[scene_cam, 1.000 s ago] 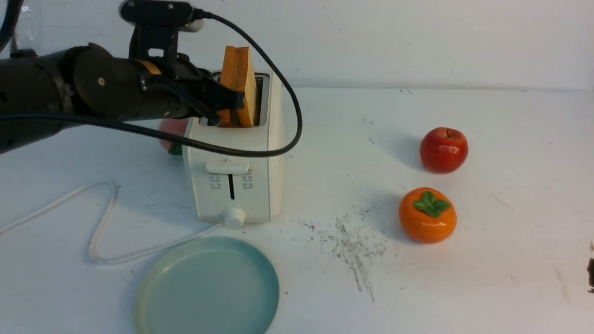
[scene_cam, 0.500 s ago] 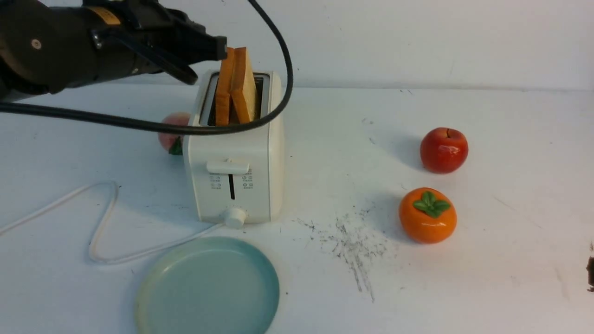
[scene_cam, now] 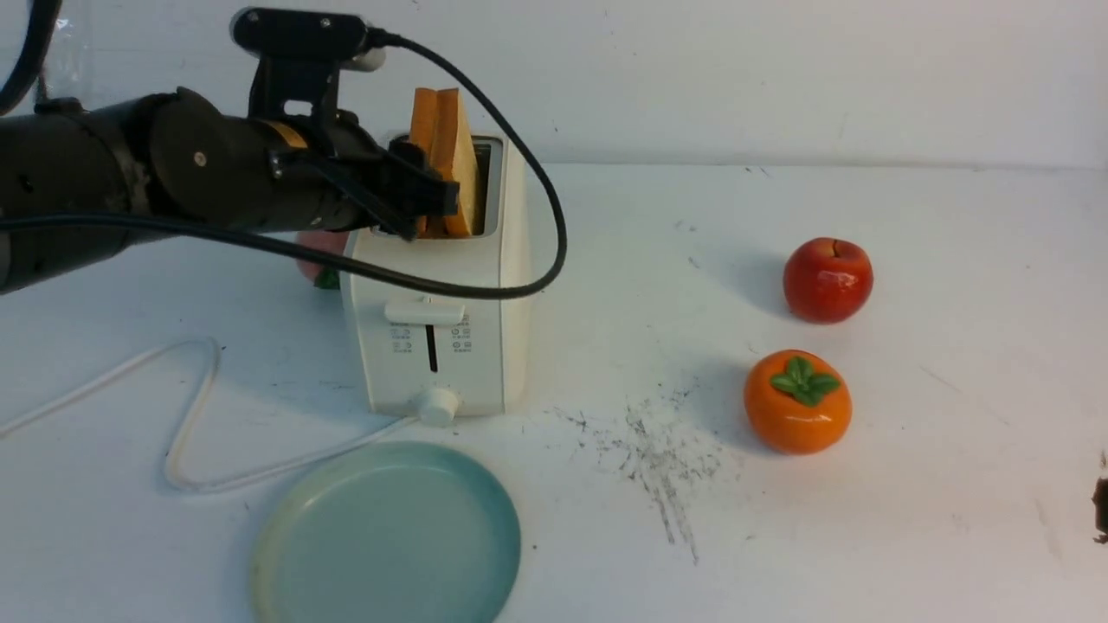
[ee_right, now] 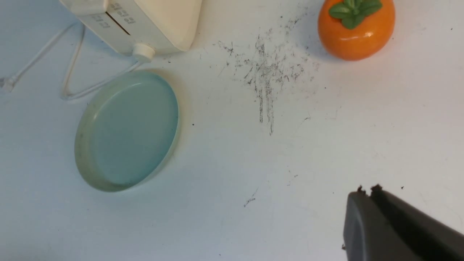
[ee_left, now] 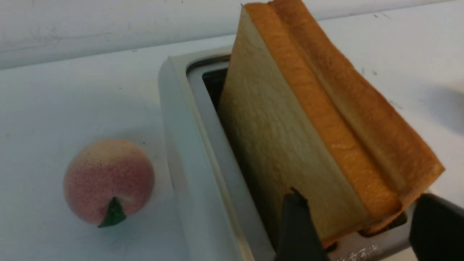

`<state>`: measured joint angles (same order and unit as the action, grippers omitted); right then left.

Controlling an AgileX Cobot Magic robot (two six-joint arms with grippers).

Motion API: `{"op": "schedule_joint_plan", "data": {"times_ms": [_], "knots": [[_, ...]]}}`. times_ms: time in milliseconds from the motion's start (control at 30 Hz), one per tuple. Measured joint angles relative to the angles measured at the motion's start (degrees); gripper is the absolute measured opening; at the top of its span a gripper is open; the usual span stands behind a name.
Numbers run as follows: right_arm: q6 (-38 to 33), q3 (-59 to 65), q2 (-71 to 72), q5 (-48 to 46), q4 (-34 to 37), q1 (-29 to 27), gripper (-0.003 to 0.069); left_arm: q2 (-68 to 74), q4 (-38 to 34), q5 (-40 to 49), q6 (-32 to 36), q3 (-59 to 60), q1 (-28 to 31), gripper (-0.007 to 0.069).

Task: Take toasted bread from bread machine on white table place on plate.
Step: 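Reach for a toast slice standing in the toaster with the left gripper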

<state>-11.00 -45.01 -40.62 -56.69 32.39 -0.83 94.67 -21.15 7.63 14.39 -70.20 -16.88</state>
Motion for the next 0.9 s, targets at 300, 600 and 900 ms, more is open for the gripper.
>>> {"op": "schedule_joint_plan", "data": {"times_ms": [300, 600, 900], "knots": [[0.0, 0.0, 0.0, 0.0, 0.0, 0.0, 0.0023, 2.7, 0.0, -1.8, 0.1, 0.0, 0.0, 0.0411], [0.0, 0.0, 0.0, 0.0, 0.2, 0.0, 0.0032, 3.0, 1.5, -4.3, 0.3, 0.0, 0.0, 0.0047], [0.0, 0.0, 0.0, 0.0, 0.2, 0.0, 0.0038, 1.2, 2.2, -3.8, 0.3, 0.0, 0.0, 0.0042]]}}
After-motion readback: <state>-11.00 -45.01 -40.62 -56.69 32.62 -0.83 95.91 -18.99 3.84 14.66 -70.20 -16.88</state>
